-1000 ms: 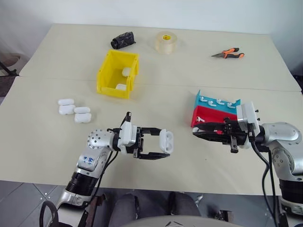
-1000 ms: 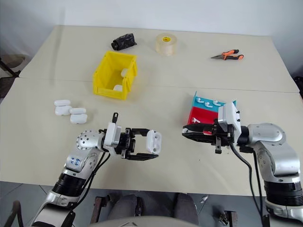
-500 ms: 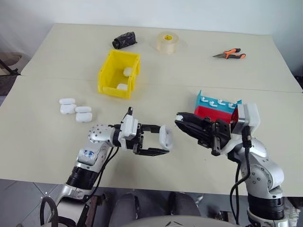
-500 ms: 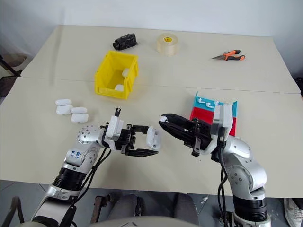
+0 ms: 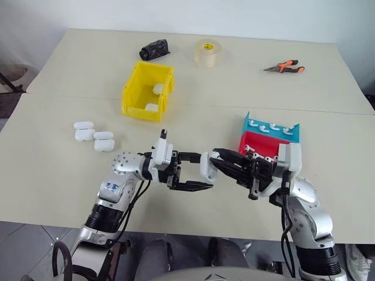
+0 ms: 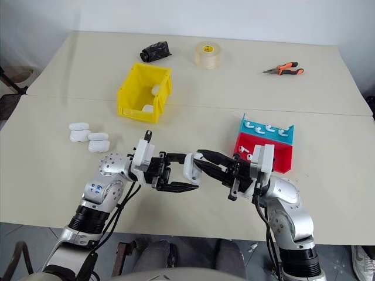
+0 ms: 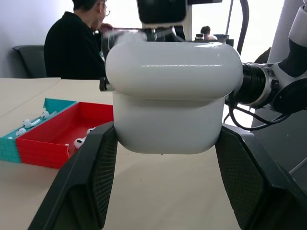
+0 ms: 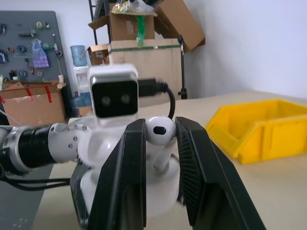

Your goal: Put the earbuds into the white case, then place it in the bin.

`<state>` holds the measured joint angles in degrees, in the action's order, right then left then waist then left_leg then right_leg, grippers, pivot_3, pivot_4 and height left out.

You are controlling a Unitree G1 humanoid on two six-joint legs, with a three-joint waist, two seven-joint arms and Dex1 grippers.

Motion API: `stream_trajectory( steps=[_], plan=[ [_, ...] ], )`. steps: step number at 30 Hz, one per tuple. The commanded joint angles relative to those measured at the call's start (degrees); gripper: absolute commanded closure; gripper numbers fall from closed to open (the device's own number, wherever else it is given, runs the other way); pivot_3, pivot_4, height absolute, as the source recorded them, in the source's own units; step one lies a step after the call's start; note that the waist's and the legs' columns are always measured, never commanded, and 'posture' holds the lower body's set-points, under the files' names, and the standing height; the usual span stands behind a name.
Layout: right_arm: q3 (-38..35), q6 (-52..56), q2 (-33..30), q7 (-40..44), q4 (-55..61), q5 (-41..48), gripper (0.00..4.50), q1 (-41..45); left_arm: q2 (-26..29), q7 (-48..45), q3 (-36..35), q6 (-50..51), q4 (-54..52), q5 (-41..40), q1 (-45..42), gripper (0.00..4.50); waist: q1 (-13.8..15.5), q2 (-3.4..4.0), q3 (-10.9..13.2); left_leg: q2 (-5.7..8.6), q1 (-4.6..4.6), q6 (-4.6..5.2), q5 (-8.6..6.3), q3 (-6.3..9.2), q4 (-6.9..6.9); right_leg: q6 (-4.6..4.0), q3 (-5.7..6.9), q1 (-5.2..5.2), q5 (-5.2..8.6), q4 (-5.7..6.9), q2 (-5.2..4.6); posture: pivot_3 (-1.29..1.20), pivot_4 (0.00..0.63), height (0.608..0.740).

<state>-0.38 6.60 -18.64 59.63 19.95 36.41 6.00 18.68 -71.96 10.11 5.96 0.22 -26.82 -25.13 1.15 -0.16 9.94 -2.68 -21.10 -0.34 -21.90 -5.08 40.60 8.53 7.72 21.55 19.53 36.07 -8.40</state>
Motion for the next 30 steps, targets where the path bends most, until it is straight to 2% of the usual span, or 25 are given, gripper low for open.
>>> stream_trajectory(
  steps=[1,8,12,17,24,30],
  plan=[
    [0.3,-2.3,0.2,0.7,-0.4,-0.2,3.84,-0.2,-0.8,0.5,-0.3,-0.1,-3.4,-1.5,-0.6,1.78,0.0,0.00,0.0,0.00,0.00,0.00,0.00,0.01,0.00,0.00,0.00,0.00,0.00,0.00,0.00,0.00,0.150,0.740],
    [1.3,-6.1,0.3,1.7,-3.8,-2.2,3.84,0.2,-0.8,0.1,-0.3,-0.2,-3.7,-1.7,-0.9,1.78,0.0,0.00,0.0,0.00,0.00,0.00,0.00,0.00,0.00,0.00,0.00,0.00,0.00,0.00,0.00,0.00,0.150,0.740],
    [2.1,-3.2,-1.4,1.4,-4.6,-1.5,3.84,0.0,-0.8,-0.1,-0.4,-0.5,-3.7,-1.7,-1.2,1.78,0.0,0.00,0.0,0.00,0.00,0.00,0.00,0.01,0.00,0.00,0.00,0.00,0.00,0.00,0.00,0.00,0.150,0.740],
    [2.5,-2.9,-2.4,3.1,-4.9,-0.5,2.40,1.1,-1.0,-0.4,-0.5,-1.0,-3.4,-1.4,-1.7,1.78,0.0,0.00,0.0,0.00,0.00,0.00,0.00,0.01,0.00,0.00,0.00,0.00,0.00,0.00,0.00,0.00,0.150,0.740],
    [0.0,-1.3,-5.4,4.4,-4.6,1.7,0.09,3.6,-0.5,-0.2,-1.0,-1.7,-3.4,-0.8,-1.0,1.78,0.0,0.00,0.0,0.00,0.00,0.00,0.00,0.01,0.01,0.00,0.00,0.00,0.00,0.00,0.00,0.00,0.150,0.740],
    [-5.0,-1.0,-10.8,7.3,-7.7,2.6,0.04,5.7,1.6,1.1,-1.4,-2.1,-5.5,0.0,2.6,1.78,0.1,0.00,0.0,0.00,0.00,0.01,-0.01,0.01,0.00,0.00,0.00,0.00,0.00,-0.01,0.00,0.00,0.150,0.740]
  ],
)
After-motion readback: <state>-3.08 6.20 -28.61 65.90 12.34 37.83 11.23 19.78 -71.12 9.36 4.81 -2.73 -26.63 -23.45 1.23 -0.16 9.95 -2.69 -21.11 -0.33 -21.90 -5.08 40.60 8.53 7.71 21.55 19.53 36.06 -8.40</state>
